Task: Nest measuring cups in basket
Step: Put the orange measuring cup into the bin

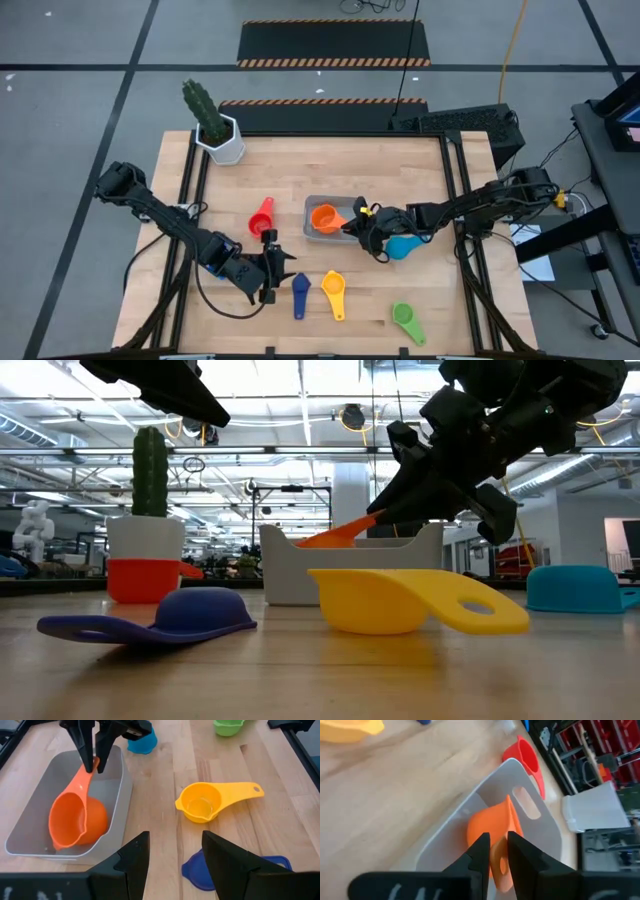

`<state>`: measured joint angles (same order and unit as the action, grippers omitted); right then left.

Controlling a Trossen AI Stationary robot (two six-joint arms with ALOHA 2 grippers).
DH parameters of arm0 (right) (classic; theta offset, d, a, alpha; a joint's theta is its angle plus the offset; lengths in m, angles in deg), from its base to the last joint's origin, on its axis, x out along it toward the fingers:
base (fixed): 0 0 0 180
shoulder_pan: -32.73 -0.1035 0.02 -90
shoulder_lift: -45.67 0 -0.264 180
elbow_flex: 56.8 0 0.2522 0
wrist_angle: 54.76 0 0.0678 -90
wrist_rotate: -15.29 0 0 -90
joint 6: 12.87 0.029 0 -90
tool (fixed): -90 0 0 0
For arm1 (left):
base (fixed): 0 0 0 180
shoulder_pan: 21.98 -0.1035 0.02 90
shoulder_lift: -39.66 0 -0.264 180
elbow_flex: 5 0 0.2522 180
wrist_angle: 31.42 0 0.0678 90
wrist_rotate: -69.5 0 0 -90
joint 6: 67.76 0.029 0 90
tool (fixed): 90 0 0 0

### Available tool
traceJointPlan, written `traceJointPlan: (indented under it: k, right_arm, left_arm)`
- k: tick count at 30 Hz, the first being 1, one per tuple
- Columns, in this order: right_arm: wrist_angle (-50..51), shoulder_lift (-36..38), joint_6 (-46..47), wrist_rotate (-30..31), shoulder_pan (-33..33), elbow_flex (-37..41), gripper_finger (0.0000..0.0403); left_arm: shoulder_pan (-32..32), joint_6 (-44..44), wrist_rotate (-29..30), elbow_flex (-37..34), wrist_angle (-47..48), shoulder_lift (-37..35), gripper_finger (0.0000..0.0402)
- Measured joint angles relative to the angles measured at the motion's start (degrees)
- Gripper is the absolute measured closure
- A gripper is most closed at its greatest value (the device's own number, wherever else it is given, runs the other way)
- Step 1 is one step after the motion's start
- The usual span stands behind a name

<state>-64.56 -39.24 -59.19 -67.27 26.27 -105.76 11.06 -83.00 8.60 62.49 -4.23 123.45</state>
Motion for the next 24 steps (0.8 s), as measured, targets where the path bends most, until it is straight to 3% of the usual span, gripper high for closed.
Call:
traceJointPlan:
  k: [7, 19, 24]
  right_arm:
    - [0.3, 0.0, 4.3, -0.2, 0.0, 0.0, 0.035]
    - [1.8, 0.0, 12.5, -0.3, 0.0, 0.0, 0.0276]
    - [1.5, 0.0, 12.9, -0.1, 0.0, 0.0, 0.0264]
  left_arm:
    - [0.0, -0.6, 0.0, 0.0, 0.0, 0.0, 0.0218]
    - [0.0, -2.0, 0.0, 0.0, 0.0, 0.0, 0.0218]
    - [0.0, -3.0, 0.0, 0.0, 0.0, 0.0, 0.0218]
